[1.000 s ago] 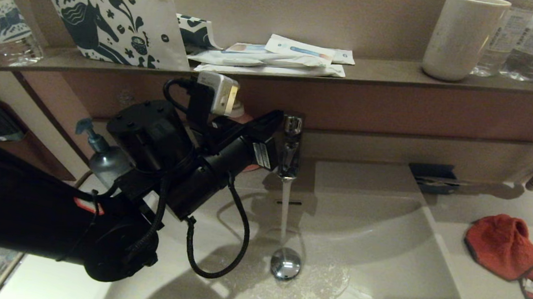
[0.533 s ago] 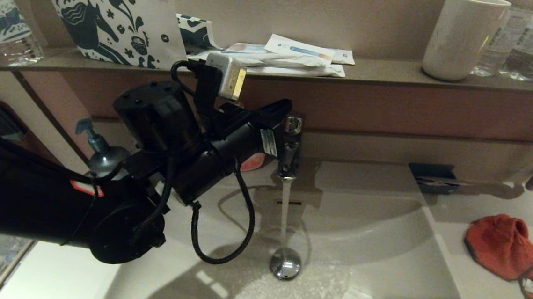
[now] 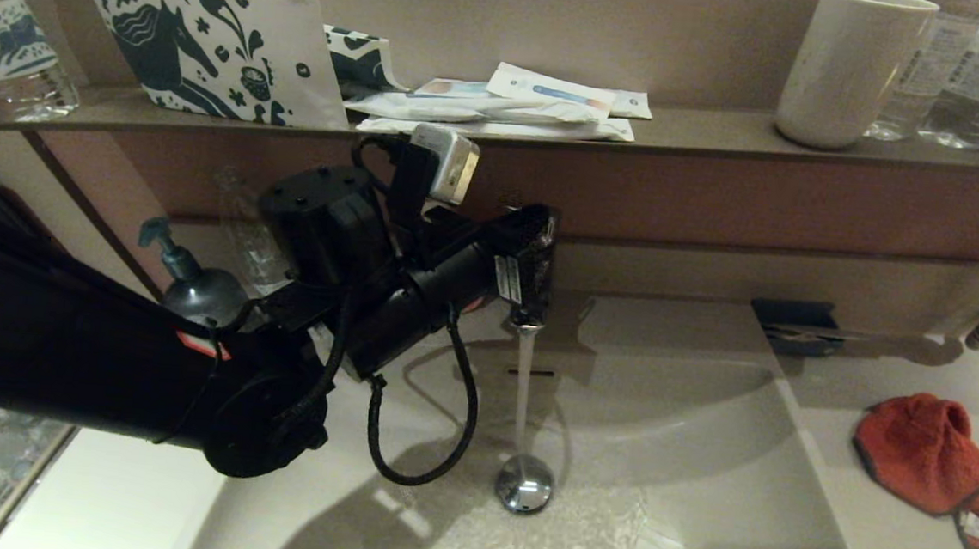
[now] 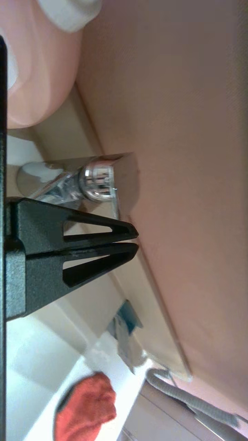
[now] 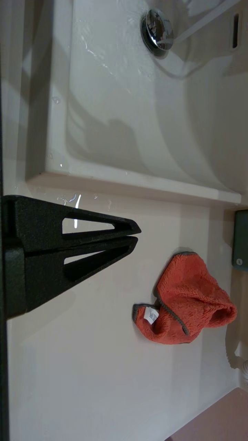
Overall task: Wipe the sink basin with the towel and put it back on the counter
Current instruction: Turn on the faucet
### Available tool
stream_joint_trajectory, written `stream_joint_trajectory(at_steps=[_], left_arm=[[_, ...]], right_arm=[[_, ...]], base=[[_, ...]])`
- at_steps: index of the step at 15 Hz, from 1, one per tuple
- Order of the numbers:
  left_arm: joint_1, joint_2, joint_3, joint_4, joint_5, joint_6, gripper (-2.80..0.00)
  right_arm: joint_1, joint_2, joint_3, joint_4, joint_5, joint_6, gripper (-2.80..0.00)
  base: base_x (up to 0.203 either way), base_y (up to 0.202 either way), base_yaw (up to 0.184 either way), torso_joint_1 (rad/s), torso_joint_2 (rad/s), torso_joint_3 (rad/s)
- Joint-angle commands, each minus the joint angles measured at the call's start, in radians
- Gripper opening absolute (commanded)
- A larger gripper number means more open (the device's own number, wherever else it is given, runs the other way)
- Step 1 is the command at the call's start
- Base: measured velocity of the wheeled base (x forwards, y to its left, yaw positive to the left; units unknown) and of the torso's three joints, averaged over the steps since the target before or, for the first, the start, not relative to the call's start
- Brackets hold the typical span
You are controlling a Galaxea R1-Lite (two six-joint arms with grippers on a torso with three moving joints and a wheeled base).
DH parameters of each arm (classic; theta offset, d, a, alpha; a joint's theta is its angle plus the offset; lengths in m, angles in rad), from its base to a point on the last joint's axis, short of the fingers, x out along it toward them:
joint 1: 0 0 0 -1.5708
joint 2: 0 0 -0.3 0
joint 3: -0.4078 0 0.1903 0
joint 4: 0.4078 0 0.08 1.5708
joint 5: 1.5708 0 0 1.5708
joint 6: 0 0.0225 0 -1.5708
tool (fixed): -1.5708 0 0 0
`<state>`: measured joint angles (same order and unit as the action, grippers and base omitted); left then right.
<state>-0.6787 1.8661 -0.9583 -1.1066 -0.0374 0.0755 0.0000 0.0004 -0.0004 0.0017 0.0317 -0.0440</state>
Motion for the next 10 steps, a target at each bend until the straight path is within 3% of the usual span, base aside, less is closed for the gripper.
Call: stream_joint_trajectory(at_steps=[1, 10], left_arm=[[0.005, 0.016, 0.001, 0.010, -0.002, 0.003, -2.80], [-0.035, -0.071, 0.018, 0.014, 0.002, 0.007, -2.80]], right_arm=[[0.000, 0.000, 0.000, 0.000, 0.001, 0.000, -2.80], [0.000, 0.000, -0.001, 0.000, 0.001, 0.000, -2.80]], base=[[0.000, 0.000, 0.000, 0.000, 0.00, 0.000], [0.000, 0.000, 0.000, 0.000, 0.00, 0.000]])
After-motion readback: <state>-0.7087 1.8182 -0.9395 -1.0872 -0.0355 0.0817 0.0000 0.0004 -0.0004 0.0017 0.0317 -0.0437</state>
